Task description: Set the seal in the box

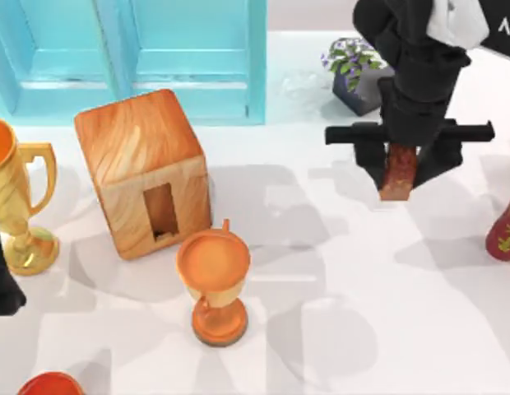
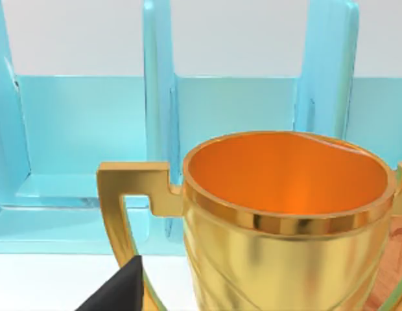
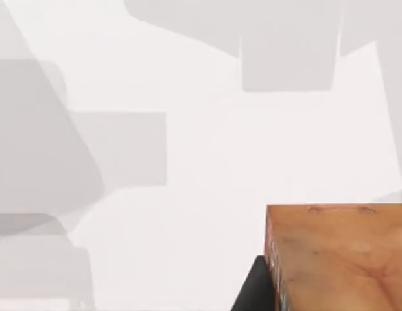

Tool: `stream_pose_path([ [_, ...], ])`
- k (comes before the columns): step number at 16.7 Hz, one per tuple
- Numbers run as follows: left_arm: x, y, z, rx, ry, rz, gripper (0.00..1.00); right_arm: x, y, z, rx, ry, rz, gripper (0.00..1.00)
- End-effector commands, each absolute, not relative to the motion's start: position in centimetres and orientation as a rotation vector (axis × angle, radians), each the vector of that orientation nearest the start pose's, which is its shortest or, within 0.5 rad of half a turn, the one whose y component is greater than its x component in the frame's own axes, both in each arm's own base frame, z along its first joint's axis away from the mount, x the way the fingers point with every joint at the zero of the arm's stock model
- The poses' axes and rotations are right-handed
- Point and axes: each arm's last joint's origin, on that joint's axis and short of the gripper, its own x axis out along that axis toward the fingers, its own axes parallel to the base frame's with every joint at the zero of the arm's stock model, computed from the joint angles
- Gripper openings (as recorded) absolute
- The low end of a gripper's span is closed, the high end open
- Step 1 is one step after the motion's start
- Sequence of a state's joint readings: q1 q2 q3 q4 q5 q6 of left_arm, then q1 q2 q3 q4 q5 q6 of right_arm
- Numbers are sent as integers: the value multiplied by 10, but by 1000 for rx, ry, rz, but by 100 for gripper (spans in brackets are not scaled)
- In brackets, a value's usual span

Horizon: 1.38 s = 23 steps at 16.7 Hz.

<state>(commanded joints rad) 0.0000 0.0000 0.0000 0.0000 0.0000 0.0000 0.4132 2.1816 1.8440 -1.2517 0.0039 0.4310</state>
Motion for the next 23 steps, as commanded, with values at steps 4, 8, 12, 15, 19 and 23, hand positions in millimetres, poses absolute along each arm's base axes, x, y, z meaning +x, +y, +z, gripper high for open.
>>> stream_pose_path([
  [4, 106, -1, 160, 0, 0, 0, 100, 387, 173, 222, 10, 1569, -11, 0],
  [8, 106, -1, 160, 0, 0, 0, 100, 387, 174, 221, 9, 1569, -9, 0],
  [12, 106, -1, 160, 0, 0, 0, 100, 389, 133, 272, 28, 1437, -1, 0],
  [15, 106, -1, 160, 0, 0, 0, 100, 380, 67, 319, 21, 1322, -28, 0],
  [19, 106, -1, 160, 0, 0, 0, 100, 358, -39, 330, -48, 1336, -77, 0],
  [23, 106, -1, 160, 0, 0, 0, 100, 331, -121, 292, -38, 1490, -52, 0],
])
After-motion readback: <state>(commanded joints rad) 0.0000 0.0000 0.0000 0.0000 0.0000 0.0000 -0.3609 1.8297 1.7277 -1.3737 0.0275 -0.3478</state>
